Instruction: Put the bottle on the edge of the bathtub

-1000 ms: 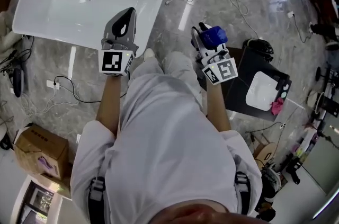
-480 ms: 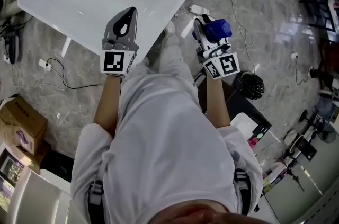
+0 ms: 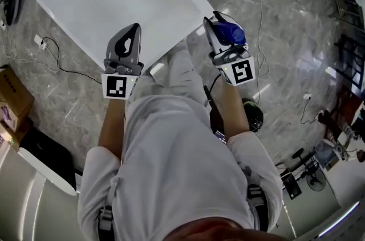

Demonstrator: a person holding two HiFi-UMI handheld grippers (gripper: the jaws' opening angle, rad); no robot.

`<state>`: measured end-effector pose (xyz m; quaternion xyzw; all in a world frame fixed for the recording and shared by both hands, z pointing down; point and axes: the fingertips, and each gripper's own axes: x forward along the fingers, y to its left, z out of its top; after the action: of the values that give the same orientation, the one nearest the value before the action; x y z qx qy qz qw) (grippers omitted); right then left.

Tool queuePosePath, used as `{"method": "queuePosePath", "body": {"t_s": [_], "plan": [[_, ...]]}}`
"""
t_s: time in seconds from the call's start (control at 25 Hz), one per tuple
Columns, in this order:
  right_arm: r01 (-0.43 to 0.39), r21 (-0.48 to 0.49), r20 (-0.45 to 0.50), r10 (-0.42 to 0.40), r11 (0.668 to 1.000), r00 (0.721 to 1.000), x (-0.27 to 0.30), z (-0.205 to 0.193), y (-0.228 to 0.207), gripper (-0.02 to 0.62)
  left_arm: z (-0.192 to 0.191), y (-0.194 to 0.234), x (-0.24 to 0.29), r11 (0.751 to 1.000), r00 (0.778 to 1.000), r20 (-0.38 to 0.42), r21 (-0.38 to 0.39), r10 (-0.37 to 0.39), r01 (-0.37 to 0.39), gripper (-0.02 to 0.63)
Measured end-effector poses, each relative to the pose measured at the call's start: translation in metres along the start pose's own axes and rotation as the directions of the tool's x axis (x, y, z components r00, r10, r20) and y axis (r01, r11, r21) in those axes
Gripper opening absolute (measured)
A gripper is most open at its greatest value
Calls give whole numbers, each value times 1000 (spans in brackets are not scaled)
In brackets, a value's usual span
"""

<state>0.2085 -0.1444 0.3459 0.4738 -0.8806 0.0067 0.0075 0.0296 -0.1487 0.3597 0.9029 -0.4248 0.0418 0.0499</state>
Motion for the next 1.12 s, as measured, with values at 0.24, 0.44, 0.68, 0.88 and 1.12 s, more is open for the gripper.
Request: {"method": "queuePosePath", "body": {"t_s": [0.24, 0.44, 0.68, 0.88, 1.12], "plan": [[-60, 1, 33, 60, 998, 998, 52, -66, -50, 106, -44, 24, 31, 999, 998, -39, 0, 53, -53, -2], [-89, -27, 53, 91, 996, 994, 86, -143, -71, 106, -88, 35, 61, 997, 996, -46, -5, 79, -79, -3], [-102, -42, 43, 103, 994, 994, 112, -232, -84, 106, -142, 41, 78, 993, 992, -74, -49, 103, -107, -3], [-108, -58, 33, 110, 992, 993, 130, -296, -92, 106, -176, 49, 85, 989, 987, -93, -59, 133, -139, -3], [-131, -44, 3, 131, 990, 991, 134, -350, -105, 106, -211, 50, 91, 983, 977, -137, -60, 164, -173, -3]]}}
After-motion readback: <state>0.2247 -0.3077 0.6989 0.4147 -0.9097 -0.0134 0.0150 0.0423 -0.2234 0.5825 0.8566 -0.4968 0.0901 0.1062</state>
